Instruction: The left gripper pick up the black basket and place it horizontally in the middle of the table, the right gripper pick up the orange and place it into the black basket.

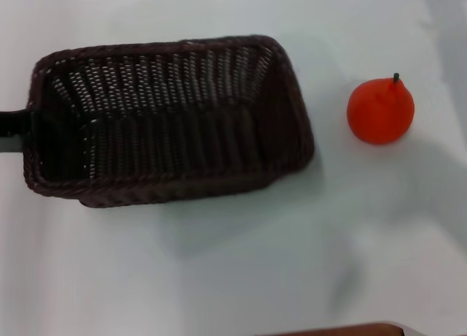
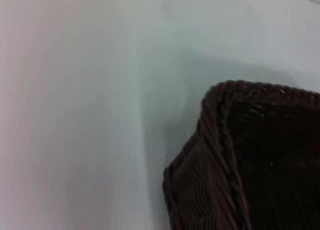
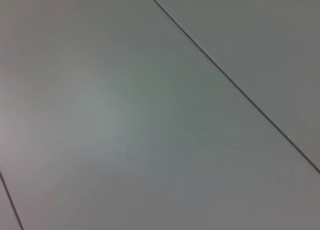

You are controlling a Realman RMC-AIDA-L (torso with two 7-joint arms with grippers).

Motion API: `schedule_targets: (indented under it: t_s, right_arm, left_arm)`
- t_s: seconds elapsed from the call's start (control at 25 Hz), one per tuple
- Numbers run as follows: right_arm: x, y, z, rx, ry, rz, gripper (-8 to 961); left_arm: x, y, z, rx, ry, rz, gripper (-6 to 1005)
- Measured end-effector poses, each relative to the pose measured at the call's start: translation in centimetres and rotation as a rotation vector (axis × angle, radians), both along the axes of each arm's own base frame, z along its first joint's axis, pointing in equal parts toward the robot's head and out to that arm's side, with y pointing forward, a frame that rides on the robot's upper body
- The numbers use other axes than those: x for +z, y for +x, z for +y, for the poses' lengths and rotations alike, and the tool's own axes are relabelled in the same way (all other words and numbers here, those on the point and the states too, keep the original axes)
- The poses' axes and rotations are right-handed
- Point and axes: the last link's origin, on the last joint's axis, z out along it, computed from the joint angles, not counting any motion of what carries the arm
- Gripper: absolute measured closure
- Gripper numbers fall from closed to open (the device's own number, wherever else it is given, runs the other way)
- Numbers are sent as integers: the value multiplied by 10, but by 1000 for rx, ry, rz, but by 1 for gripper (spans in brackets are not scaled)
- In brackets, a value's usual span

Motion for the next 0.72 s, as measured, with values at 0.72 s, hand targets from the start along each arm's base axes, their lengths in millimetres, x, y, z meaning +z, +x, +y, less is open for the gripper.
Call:
schedule_targets:
  t_s: [0.72]
  right_arm:
    - [-2, 3, 2, -24, -17, 7, 8]
  left_arm:
    - [-10, 4, 4, -28, -32, -9, 851]
